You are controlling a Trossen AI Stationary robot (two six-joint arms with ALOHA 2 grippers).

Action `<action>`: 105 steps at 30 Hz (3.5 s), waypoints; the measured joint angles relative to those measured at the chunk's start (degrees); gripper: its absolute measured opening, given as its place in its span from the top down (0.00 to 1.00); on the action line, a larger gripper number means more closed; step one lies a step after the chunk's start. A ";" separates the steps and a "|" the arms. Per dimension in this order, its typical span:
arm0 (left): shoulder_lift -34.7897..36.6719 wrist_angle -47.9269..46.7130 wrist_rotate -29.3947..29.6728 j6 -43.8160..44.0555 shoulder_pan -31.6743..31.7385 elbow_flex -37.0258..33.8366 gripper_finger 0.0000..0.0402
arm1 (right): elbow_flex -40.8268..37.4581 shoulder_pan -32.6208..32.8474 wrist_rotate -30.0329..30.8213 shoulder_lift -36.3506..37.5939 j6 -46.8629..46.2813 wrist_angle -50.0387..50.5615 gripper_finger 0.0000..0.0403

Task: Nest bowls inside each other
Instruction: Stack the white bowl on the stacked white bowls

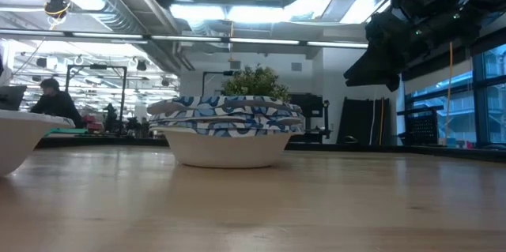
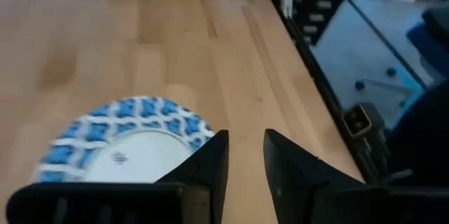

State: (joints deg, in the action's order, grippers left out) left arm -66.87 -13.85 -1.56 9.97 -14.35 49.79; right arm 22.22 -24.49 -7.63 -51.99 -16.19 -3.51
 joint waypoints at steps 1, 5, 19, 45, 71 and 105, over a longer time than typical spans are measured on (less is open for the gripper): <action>1.79 -0.76 0.76 0.06 -0.02 -0.01 0.79 | 0.00 -0.02 0.01 0.00 0.02 0.00 0.67; 7.84 -3.39 1.68 0.42 -0.04 0.01 0.79 | 0.00 -0.02 0.01 0.00 -0.04 -0.07 0.67; 14.60 -30.27 -4.75 17.26 -0.29 0.01 0.79 | 0.00 -0.02 0.01 0.00 -1.37 -0.57 0.67; -10.52 -43.12 -10.60 21.26 -14.12 -0.01 0.79 | 0.00 0.02 -1.23 0.00 -4.02 -3.07 0.67; -11.44 -34.17 3.45 34.42 -13.31 -0.01 0.79 | 0.00 0.04 -2.64 0.02 -3.07 -7.54 0.67; -18.88 -35.29 0.20 27.24 -13.42 -0.01 0.79 | 0.00 0.04 -4.07 0.02 -2.86 -9.22 0.67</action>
State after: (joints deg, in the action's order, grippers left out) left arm -85.76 -49.15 -1.37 37.21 -27.77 49.78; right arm 22.22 -24.45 -11.70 -51.96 -19.05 -12.73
